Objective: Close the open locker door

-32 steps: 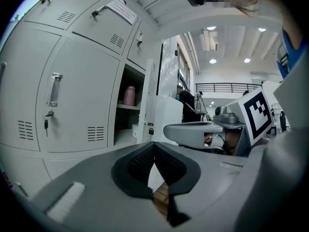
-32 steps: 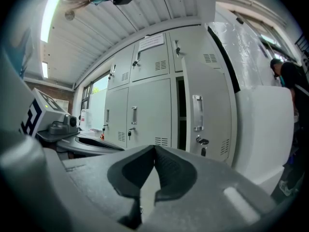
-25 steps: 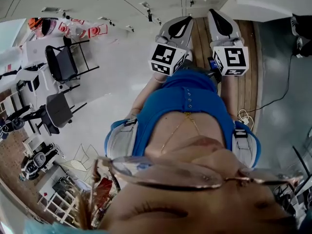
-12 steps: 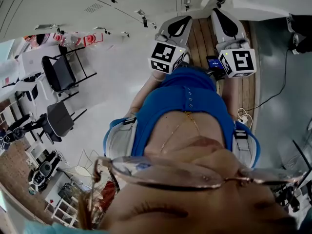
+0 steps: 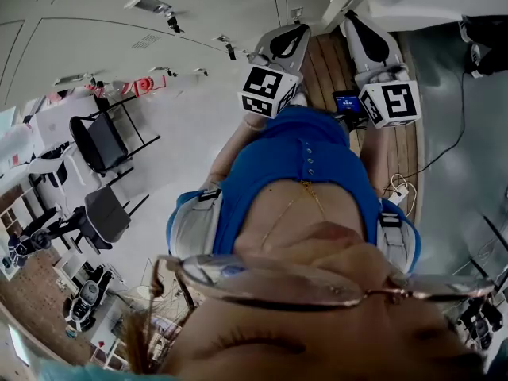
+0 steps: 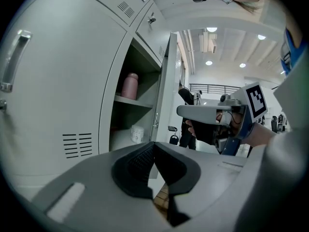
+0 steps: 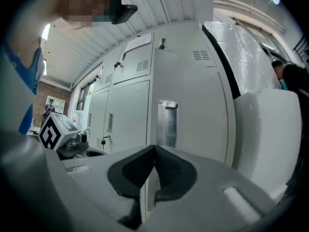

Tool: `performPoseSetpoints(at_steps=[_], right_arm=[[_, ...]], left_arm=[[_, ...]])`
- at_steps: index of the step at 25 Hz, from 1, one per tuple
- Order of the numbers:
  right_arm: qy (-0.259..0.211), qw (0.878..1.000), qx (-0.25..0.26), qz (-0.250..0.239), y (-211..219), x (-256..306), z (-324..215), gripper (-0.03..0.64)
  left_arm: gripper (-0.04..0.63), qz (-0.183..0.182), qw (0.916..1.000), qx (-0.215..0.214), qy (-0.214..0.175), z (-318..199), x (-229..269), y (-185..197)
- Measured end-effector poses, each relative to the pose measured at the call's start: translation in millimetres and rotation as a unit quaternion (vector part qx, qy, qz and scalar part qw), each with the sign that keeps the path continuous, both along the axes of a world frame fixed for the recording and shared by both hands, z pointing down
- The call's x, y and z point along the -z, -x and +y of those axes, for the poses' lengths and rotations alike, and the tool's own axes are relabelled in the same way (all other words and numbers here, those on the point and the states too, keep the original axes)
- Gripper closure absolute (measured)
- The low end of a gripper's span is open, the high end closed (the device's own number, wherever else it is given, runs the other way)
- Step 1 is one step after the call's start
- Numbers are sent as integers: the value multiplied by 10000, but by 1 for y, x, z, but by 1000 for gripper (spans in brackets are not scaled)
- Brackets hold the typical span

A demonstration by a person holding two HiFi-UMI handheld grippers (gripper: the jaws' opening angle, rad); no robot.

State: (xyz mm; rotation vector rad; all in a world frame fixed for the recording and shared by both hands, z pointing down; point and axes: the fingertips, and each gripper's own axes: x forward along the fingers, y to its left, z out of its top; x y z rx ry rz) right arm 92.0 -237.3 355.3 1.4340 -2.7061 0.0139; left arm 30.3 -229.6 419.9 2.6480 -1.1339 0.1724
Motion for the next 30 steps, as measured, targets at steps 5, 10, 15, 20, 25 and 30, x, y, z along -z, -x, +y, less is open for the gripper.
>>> performPoseSetpoints(at_steps=[5, 10, 15, 20, 25, 30], right_arm=[[40, 9994, 300, -181, 1, 6, -5, 549], [38, 9976, 686, 24, 7, 8, -10, 502], [50, 9959, 877, -220, 11, 12, -15, 497], [-55, 9959, 886, -202, 15, 20, -23, 495], [-120, 9954, 936, -176, 22, 20, -30, 503], [-114, 9943, 1015, -288, 30, 19, -37, 506]], left_arm=[[598, -21, 9999, -108, 48, -8, -5, -1], [597, 0, 9999, -104, 59, -14, -4, 0], [597, 13, 10000, -76, 13, -19, -2, 0], [597, 36, 10000, -22, 44, -24, -2, 2], [597, 47, 10000, 71, 44, -29, -2, 10], [597, 54, 9999, 140, 76, -33, -3, 17]])
